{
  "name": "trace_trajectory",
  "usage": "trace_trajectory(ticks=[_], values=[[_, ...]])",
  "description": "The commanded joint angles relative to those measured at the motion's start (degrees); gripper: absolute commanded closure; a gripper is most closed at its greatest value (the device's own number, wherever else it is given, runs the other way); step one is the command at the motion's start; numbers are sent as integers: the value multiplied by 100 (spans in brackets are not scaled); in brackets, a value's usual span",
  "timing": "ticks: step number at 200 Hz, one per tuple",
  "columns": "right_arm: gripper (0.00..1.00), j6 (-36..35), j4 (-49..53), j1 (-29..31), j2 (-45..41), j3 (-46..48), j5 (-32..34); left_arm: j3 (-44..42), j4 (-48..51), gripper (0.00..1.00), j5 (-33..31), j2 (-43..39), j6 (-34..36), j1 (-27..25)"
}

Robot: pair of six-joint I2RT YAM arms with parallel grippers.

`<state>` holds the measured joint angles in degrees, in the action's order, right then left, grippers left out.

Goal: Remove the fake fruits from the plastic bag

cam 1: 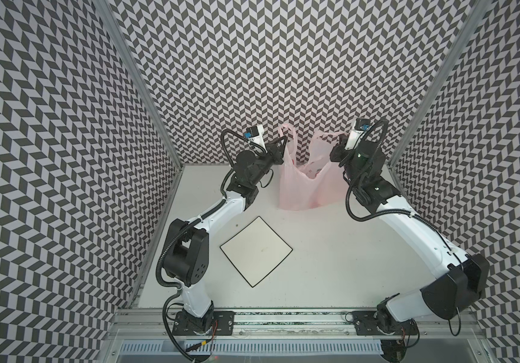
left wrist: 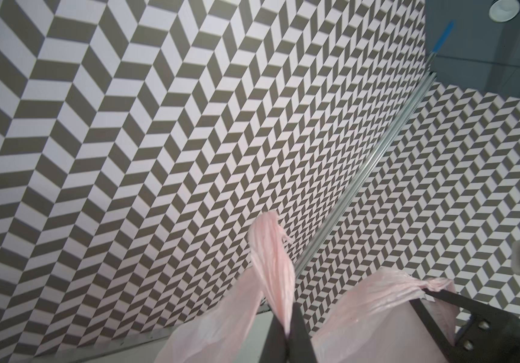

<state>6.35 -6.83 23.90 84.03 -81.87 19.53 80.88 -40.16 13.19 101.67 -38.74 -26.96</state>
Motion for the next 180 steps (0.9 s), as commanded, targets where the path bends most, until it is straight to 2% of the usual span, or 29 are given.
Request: trace_trajectory(ticks=[1, 16, 35, 68, 86, 114, 134, 154, 180], values=[[100, 220, -1090, -117, -591, 532, -656, -336, -1257, 100, 419, -95, -299, -37], [100, 311, -1141, -129, -1025, 1125, -954, -1058, -1606, 100, 557, -410, -340, -104], [100, 781, -850, -131, -1689, 1915, -1141, -2176, -1477, 100, 223, -1071, -336, -311], [100, 1740, -523, -123, -3015, 3717, -1626, -3440, 103, 100, -688, -2226, -111, -918], [100, 2215, -147, -100, -3606, 4364, -1873, -3994, 813, 98, -1138, -2723, -309, -1191], [100, 2360, 479, -46, -4253, 4795, -1638, -4458, 1810, 79, -1389, -3277, -410, -1415], [100, 2074, 569, -48, -4421, 4848, -1633, -4367, 2550, 43, -1293, -3465, -122, -1474], [100, 1862, 541, -44, -4366, 4873, -1809, -4166, 3179, 21, -1270, -3595, 302, -1547], [100, 1789, 576, -43, -4194, 4793, -1945, -3482, 4314, 10, -1112, -3576, 744, -1574]])
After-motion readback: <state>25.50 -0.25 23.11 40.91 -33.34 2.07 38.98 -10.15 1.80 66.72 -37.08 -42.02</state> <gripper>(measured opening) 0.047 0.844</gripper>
